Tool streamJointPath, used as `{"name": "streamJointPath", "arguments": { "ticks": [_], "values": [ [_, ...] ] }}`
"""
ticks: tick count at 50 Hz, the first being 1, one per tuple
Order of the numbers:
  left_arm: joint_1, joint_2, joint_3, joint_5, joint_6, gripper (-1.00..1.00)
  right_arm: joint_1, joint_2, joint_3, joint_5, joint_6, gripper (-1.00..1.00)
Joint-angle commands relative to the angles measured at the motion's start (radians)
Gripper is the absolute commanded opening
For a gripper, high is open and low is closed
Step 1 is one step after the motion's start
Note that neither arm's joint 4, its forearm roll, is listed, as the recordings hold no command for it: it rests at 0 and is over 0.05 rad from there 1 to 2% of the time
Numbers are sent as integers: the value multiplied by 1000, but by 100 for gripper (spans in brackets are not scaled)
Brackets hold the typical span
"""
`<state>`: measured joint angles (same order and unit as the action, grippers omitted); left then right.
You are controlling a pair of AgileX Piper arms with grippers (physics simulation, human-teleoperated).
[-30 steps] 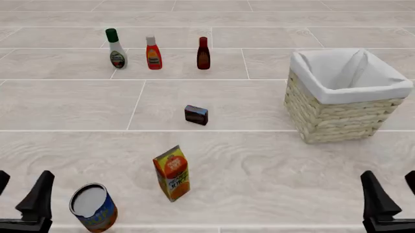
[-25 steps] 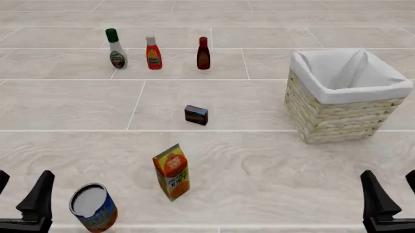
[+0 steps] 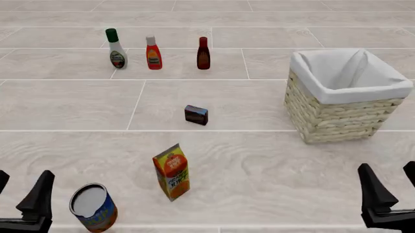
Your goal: Pick the chocolate pudding and place it in the basket.
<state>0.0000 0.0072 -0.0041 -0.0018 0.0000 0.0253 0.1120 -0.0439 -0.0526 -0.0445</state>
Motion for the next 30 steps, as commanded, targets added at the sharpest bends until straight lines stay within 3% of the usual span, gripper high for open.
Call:
{"name": "streamJointPath", "arguments": {
  "ticks": [1, 30],
  "values": [
    [0, 0, 0, 0, 0, 100, 14, 137, -33, -82, 9, 100],
    [0, 0, 0, 0, 0, 100, 124, 538, -177, -252, 26, 100]
  ]
}}
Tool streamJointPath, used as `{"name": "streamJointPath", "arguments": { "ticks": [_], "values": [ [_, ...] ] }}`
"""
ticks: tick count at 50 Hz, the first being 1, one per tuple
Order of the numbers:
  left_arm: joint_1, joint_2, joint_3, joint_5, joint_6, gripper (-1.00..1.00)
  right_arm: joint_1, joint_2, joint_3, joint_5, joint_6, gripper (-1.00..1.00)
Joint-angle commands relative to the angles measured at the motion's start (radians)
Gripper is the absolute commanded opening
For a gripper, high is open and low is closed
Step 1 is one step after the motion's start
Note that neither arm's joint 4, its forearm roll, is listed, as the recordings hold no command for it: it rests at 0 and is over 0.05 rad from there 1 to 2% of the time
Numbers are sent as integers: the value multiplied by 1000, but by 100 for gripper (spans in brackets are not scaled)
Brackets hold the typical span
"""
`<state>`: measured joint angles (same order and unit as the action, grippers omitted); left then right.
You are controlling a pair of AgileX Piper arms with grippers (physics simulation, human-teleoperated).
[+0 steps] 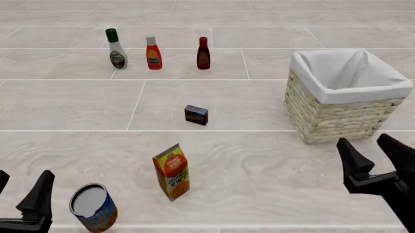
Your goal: Pick the chocolate pudding and place it in the basket.
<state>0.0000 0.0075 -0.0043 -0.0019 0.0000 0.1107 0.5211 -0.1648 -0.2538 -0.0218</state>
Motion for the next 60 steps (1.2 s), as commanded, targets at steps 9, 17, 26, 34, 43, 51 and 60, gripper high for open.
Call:
{"name": "streamJointPath", "arguments": {
  "ticks": [9, 17, 26, 34, 43, 51, 60],
  "values": [
    [0, 0, 0, 0, 0, 100, 64, 212, -118, -81, 1, 100],
    [0, 0, 0, 0, 0, 100, 104, 270, -160, -96, 14, 100],
    [0, 0, 0, 0, 0, 100, 132, 348, -216, -119, 16, 100],
    [0, 0, 0, 0, 0, 100, 147, 406, -275, -117, 12, 100],
    [0, 0, 0, 0, 0, 100, 151, 486, -346, -123, 15, 100],
    [0, 0, 0, 0, 0, 100, 163, 560, -383, -142, 20, 100],
    [0, 0, 0, 0, 0, 100, 168, 649, -420, -176, 16, 100]
  ]
}}
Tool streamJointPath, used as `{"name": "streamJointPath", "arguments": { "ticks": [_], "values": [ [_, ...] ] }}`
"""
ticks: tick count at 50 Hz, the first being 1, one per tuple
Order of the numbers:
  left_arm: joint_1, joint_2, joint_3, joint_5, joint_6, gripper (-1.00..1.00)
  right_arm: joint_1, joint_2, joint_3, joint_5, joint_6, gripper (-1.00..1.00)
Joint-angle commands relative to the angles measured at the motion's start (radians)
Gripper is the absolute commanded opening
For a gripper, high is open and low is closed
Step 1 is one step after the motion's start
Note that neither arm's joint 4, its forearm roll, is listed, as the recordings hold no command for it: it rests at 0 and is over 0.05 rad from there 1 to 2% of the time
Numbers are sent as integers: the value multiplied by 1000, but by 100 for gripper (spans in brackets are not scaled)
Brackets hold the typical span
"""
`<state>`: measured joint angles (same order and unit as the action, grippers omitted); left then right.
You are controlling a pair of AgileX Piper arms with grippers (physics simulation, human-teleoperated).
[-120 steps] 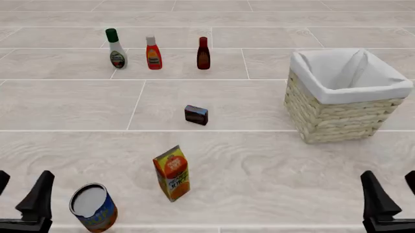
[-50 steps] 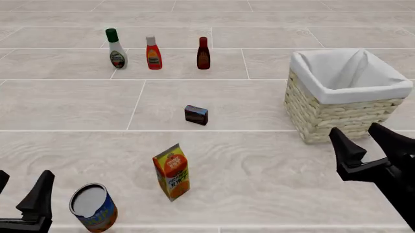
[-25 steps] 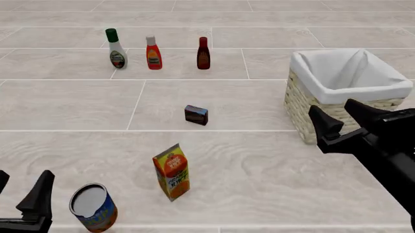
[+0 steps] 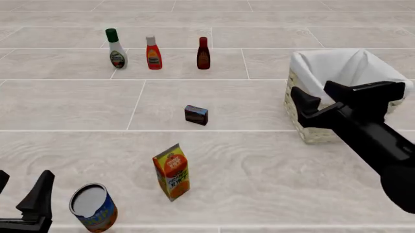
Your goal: Pick the chocolate pudding and place it in the basket.
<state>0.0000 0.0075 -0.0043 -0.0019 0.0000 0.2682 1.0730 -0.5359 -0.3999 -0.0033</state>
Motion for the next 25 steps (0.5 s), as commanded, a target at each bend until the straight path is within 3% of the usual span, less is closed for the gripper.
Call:
{"name": "streamJointPath", "arguments": {
  "ticks": [1, 25],
  "values": [
    [0, 0, 0, 0, 0, 100, 12, 101, -52, -31, -4, 100],
    [0, 0, 0, 0, 0, 100, 61, 292, -173, -67, -10, 100]
  ]
}}
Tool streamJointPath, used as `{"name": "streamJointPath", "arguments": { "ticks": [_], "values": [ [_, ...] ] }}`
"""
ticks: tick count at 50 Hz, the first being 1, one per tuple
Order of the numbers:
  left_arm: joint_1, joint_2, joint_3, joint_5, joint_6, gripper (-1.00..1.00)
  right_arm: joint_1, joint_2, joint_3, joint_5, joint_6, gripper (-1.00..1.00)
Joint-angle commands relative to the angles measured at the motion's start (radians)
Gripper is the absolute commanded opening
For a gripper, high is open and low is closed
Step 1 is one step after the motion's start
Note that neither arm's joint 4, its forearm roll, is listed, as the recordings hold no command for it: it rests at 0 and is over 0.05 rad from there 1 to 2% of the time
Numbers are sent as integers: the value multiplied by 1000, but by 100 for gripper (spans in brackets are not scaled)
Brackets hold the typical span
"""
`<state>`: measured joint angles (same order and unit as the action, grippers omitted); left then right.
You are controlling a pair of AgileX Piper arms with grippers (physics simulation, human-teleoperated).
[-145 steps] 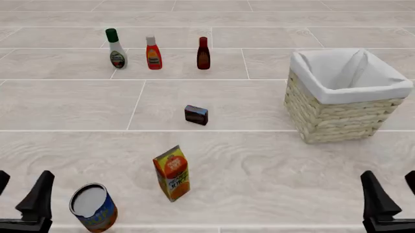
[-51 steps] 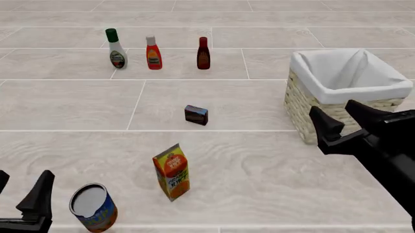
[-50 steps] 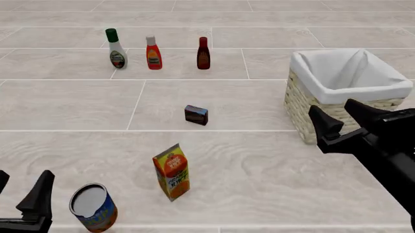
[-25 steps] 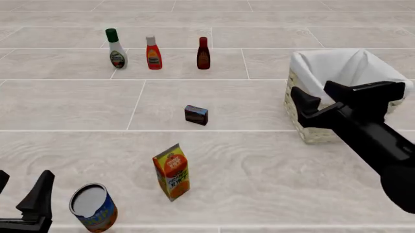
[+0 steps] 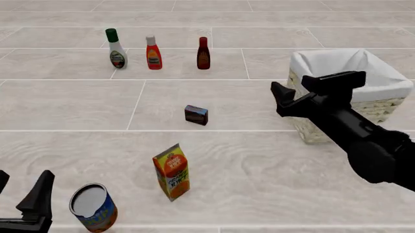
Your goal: Pick the chocolate pudding and place it in the basket.
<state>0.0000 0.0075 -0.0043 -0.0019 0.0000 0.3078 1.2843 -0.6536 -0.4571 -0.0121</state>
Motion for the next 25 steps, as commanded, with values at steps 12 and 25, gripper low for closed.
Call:
{"name": "streamJointPath", "arguments": {
  "ticks": [12, 25],
  "values": [
    [0, 0, 0, 0, 0, 100, 63, 158, -131, 8, -2, 100],
    [0, 0, 0, 0, 0, 100, 81, 229, -210, 33, -7, 100]
  ]
}}
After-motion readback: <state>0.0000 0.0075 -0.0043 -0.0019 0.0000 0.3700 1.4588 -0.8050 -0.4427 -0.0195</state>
